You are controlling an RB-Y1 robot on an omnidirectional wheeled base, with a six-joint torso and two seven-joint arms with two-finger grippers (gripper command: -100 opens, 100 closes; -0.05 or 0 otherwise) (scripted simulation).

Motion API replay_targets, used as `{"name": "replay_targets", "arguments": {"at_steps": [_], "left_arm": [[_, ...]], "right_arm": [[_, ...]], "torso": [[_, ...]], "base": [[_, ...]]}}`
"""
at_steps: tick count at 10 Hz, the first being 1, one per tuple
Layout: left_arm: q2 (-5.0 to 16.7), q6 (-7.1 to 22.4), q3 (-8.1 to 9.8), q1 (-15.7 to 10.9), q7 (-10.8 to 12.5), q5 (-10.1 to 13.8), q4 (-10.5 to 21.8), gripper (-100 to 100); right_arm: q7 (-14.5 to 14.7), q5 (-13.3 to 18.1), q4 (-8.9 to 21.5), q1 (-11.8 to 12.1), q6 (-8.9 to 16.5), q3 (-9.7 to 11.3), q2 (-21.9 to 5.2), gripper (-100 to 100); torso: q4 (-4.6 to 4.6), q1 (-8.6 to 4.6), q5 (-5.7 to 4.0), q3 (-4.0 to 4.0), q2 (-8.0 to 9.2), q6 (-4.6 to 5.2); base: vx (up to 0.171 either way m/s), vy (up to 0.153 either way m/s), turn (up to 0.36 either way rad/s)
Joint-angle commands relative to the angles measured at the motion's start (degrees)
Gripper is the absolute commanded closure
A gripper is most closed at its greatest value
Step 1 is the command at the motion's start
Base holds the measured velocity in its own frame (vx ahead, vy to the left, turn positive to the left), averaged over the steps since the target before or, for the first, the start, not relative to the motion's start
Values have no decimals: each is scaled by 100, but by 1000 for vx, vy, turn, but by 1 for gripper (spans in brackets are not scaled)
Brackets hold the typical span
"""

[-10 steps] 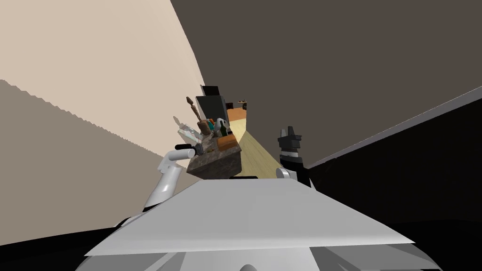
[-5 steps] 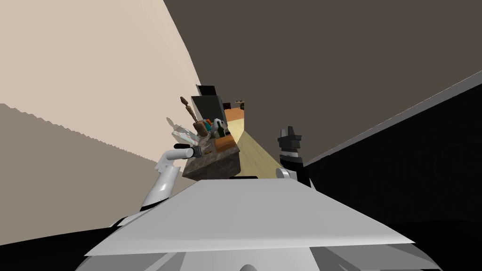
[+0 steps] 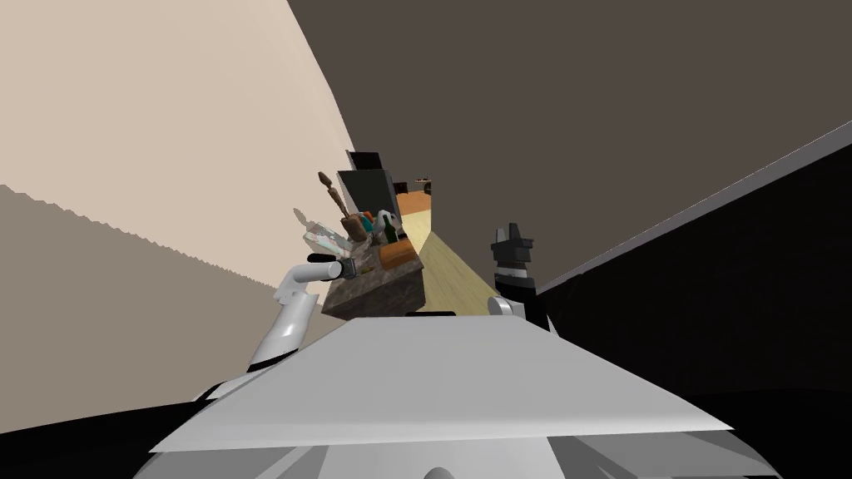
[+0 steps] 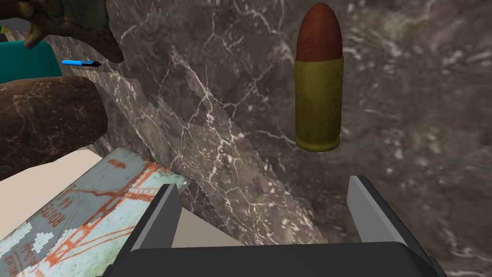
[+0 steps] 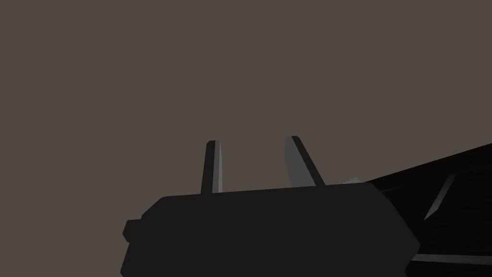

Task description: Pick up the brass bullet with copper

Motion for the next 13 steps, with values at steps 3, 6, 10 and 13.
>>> {"name": "replay_targets", "arguments": {"at_steps": [3, 6, 10, 13], "left_arm": [[37, 168, 24, -14, 43, 18, 43, -100], [37, 168, 24, -14, 43, 18, 43, -100], [37, 168, 24, -14, 43, 18, 43, -100], [138, 518, 84, -61, 134, 66, 183, -100]], "right_arm": [[0, 0, 0, 0, 0, 0, 0, 0], [0, 0, 0, 0, 0, 0, 0, 0], [0, 0, 0, 0, 0, 0, 0, 0], [0, 0, 0, 0, 0, 0, 0, 0]], "torso": [[1, -6, -1, 4, 8, -1], [4, -7, -2, 9, 15, -1], [3, -6, -1, 7, 12, -1], [2, -9, -2, 4, 8, 0]], "base": [[4, -5, -41], [-8, -3, 6], [1, 0, -4], [10, -8, -82]]}}
